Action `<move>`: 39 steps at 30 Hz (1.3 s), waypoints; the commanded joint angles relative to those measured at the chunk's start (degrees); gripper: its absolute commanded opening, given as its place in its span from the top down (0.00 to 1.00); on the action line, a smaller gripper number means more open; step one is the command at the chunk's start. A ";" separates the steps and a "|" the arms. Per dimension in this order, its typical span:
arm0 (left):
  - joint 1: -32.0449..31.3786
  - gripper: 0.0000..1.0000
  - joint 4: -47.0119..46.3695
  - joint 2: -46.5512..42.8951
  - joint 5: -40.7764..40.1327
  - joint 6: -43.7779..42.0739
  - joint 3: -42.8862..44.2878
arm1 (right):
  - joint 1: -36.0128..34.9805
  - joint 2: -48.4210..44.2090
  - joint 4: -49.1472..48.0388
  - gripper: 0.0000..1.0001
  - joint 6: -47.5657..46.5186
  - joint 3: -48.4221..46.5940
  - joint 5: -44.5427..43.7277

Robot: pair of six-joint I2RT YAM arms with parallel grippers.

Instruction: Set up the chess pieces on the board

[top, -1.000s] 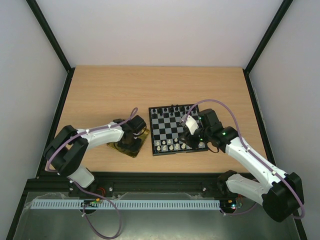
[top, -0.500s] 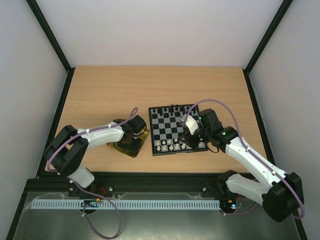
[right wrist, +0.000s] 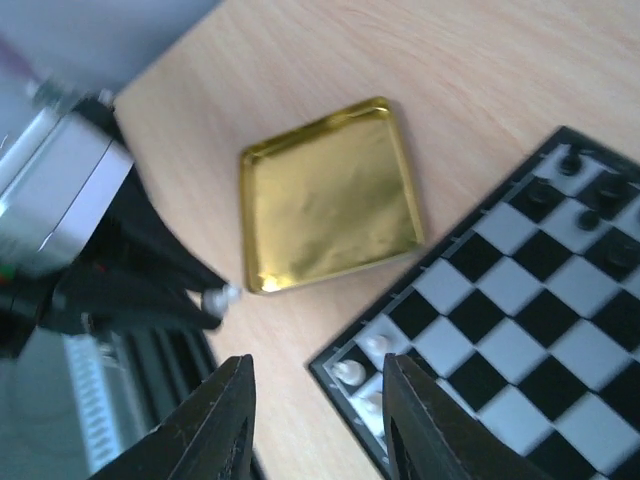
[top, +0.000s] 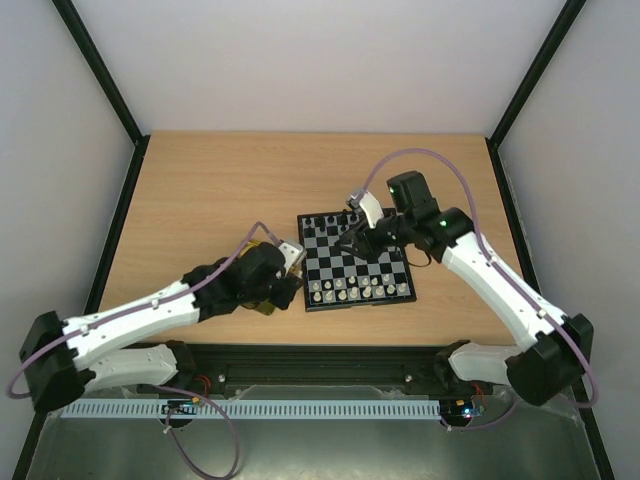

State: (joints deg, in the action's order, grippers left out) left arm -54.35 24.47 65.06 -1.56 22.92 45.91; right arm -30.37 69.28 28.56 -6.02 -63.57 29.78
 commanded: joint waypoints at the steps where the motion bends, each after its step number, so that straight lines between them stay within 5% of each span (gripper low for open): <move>1: -4.95 0.91 -9.88 -6.29 -0.86 -2.97 -3.91 | 0.14 6.76 9.42 0.62 3.95 -6.20 14.05; 10: -12.61 0.91 -14.40 -4.96 -5.07 -5.60 -3.19 | -0.41 14.53 13.63 0.62 1.36 -6.94 22.73; 25: -14.47 0.91 -15.76 -4.85 -9.35 -5.30 -3.08 | -5.26 14.71 15.11 0.66 -1.41 -3.22 24.24; 39: -14.47 0.91 -16.03 -5.38 -9.98 -5.05 -3.79 | -5.93 15.20 14.08 0.91 -2.06 -3.22 25.26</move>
State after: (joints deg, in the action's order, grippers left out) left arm -68.58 10.20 60.60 -9.72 18.17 42.61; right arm -35.64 84.09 41.19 -7.53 -67.31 53.43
